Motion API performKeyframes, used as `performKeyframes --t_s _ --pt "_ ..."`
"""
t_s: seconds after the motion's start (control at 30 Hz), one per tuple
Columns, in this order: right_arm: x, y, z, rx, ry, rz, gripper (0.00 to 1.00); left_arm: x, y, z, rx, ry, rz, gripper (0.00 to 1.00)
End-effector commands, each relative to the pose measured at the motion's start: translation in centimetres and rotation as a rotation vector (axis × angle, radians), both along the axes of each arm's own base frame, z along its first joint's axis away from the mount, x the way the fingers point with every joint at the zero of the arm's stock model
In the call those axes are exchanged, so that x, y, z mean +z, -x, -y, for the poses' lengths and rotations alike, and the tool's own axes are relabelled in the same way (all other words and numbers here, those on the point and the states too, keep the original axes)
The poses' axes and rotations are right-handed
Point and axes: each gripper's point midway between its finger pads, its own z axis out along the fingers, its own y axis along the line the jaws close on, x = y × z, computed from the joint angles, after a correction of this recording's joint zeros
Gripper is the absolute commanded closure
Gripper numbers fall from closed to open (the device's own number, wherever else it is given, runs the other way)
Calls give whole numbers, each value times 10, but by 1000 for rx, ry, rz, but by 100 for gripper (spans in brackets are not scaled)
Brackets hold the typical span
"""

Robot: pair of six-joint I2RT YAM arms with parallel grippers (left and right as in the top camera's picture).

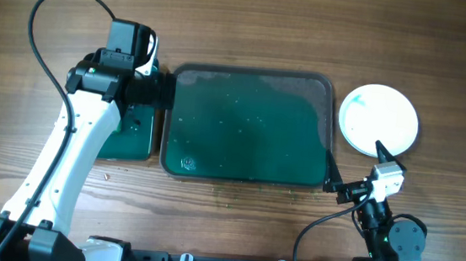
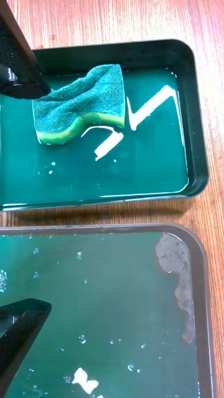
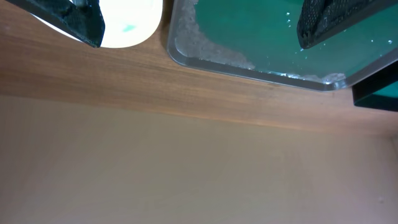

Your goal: Clean dirty plates on tray and stack at the side

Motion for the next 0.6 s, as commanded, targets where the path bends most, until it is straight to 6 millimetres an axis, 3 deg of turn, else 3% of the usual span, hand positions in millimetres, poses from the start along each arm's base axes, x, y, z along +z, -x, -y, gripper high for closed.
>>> performKeyframes --t_s 0.0,0.13,0.23,0.3,0.4,0.5,0.57 --pt "2 1 -2 7 5 13 0 13 0 2 -19 7 35 0" --pt "2 1 -2 7 5 13 0 41 7 3 -24 20 121 0" --pt "2 1 -2 7 5 13 0 71 23 0 -22 34 217 0" --pt "2 1 -2 7 5 13 0 81 36 -3 -22 40 260 0" --pt "2 1 -2 7 5 13 0 83 62 -10 -11 45 304 0" --pt "2 1 -2 7 5 13 0 66 93 -31 49 40 343 0" --pt "2 1 -2 7 5 13 0 63 102 -33 57 63 400 0"
